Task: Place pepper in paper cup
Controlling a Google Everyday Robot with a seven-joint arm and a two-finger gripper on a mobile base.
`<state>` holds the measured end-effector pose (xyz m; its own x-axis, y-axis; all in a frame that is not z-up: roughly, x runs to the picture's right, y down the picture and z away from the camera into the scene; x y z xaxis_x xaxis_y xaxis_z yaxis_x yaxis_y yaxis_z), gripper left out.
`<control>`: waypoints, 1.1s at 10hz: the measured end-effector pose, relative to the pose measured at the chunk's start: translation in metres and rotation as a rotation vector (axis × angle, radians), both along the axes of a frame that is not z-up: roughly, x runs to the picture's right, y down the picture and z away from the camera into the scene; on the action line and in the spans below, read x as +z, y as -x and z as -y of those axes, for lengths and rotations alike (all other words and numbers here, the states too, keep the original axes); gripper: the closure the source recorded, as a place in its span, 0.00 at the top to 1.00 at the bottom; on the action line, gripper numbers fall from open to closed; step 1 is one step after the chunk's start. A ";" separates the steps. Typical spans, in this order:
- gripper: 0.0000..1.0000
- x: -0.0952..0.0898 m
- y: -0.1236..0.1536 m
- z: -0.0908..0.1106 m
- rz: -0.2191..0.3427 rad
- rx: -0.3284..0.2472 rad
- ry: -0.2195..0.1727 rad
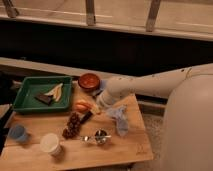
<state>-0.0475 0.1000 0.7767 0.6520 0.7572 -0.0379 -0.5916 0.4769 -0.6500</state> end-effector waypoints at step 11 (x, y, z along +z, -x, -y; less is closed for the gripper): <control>0.00 -0.022 0.080 -0.006 0.275 -0.038 0.025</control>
